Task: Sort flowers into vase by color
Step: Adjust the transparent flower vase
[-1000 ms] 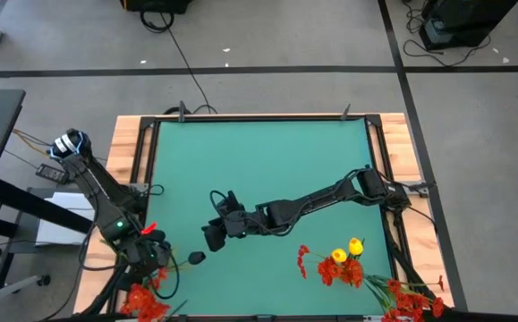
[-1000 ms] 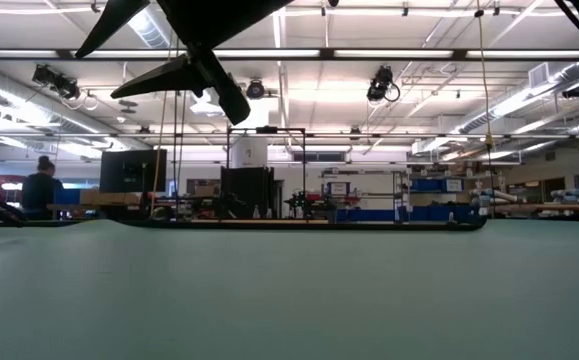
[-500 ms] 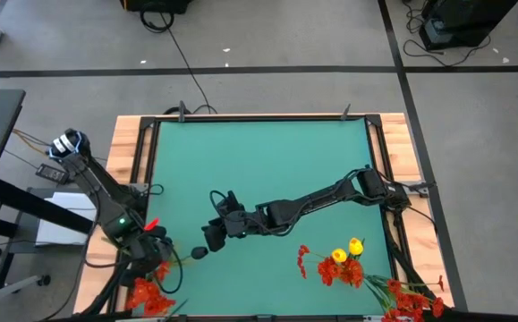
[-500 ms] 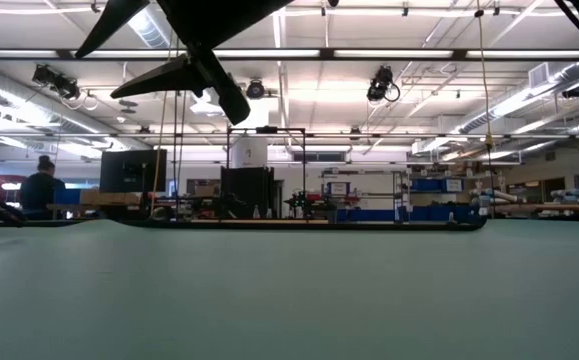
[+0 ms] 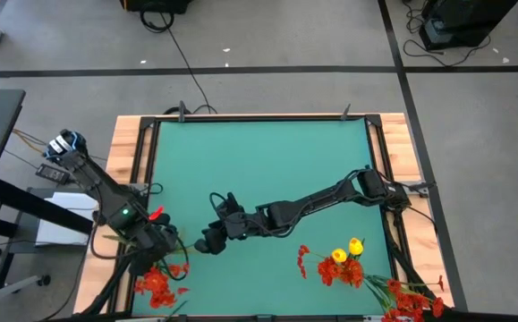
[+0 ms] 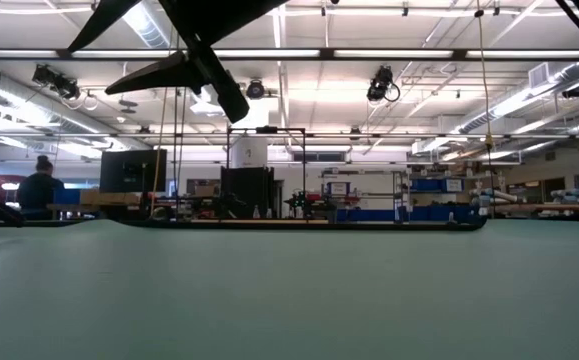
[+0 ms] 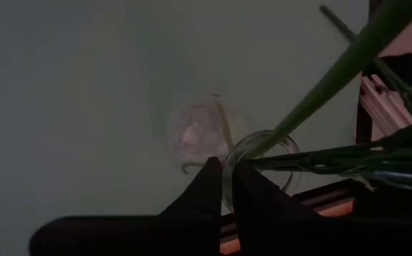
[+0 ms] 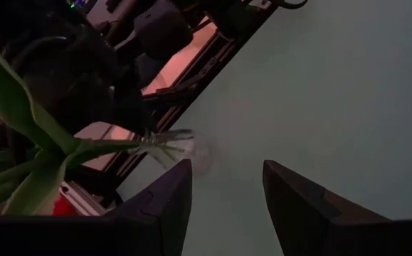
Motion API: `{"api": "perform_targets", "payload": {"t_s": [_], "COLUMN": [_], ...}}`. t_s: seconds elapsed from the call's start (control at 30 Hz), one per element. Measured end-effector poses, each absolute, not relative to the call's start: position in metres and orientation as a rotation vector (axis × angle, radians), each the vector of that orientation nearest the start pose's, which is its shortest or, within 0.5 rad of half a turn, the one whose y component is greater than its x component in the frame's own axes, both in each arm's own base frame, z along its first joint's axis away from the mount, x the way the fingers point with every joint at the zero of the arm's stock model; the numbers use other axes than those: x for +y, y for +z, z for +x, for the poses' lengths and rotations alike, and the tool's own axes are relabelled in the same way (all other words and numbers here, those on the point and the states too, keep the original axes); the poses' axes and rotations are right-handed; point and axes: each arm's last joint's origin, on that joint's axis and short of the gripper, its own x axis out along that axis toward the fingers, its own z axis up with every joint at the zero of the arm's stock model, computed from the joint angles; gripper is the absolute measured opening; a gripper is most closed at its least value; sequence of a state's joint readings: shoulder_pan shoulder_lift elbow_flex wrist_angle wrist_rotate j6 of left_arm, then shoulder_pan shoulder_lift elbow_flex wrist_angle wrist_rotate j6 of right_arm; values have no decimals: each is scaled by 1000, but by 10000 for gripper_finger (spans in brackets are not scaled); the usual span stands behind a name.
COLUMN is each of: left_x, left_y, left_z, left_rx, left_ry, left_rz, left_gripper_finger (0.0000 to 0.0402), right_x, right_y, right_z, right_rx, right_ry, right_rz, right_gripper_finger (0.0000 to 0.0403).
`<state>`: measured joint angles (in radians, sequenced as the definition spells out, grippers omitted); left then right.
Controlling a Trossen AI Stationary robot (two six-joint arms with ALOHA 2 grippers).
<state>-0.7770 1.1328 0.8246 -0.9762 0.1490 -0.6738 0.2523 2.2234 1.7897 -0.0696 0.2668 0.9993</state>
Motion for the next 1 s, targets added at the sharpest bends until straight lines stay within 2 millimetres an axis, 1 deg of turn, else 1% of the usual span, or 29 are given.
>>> {"api": "perform_targets", "payload": {"t_s": [0.17,0.4,0.53,0.6,0.67,0.87,1.0], "left_x": [-126,-110,-105,-103,-100,-90,-84], "left_y": [233,233,233,233,233,233,233], "left_z": [138,151,155,156,157,161,161], "left_rx": [1423,1397,1396,1397,1403,1422,1448], "left_ry": [-331,-311,-321,-326,-334,-314,-327], "left_rz": [-123,-126,-133,-133,-146,-179,-195], "left_gripper_finger": [22,23,24,30,48,128,161], "right_x": [120,121,122,123,122,122,122], "right_y": [219,219,219,219,219,218,218], "right_z": [497,497,497,497,497,497,497], "right_rx": [434,435,436,436,436,438,439], "right_ry": [-251,-249,-246,-246,-246,-246,-247], "right_rz": [843,843,843,842,842,842,842], "right_gripper_finger": [181,181,181,181,181,181,181]}}
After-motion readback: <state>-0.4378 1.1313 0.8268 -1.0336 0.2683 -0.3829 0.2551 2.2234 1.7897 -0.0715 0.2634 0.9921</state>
